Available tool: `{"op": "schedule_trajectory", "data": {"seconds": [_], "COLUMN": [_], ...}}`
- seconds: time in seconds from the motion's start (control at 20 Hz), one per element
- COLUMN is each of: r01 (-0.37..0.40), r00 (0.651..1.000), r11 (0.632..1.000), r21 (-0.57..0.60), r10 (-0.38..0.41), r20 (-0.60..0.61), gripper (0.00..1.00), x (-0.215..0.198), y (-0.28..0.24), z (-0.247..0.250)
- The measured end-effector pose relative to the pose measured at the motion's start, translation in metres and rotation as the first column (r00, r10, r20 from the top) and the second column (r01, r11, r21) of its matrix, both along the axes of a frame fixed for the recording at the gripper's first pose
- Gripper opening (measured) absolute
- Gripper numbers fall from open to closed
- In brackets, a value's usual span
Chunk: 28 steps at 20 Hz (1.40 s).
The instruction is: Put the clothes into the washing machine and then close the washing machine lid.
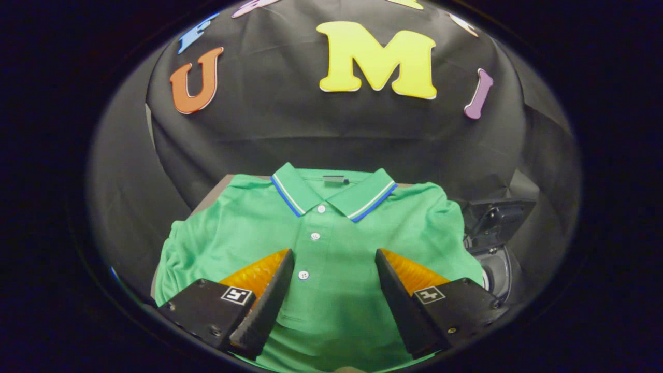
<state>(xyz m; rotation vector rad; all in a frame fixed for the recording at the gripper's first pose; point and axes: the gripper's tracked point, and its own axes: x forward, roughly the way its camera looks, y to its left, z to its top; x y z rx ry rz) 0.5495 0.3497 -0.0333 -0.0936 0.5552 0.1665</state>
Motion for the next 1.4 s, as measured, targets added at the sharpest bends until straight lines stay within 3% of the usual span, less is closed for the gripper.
{"op": "schedule_trajectory", "data": {"seconds": [0.4, 0.45, 0.5, 0.65, 0.85, 1.1, 1.4], "r01": [-0.052, -0.068, -0.086, -0.079, -0.109, -0.148, -0.235], "r00": [0.996, 0.995, 0.993, 0.992, 0.985, 0.982, 0.972], "r11": [0.999, 0.997, 0.996, 0.997, 0.991, 0.981, 0.956], "r21": [-0.016, -0.024, -0.026, 0.026, 0.079, 0.128, 0.174], "r10": [0.051, 0.066, 0.083, 0.081, 0.118, 0.161, 0.234], "r20": [-0.074, -0.077, -0.082, -0.098, -0.123, -0.099, 0.029], "gripper": [0.95, 0.87, 0.85, 0.33, 0.1, 0.08, 0.08], "x": [-0.004, -0.005, -0.006, -0.013, -0.016, -0.05, -0.103], "y": [-0.003, -0.002, -0.001, -0.003, -0.003, -0.015, -0.032], "z": [0.0, 0.003, 0.0, 0.0, 0.002, 0.009, 0.05]}}
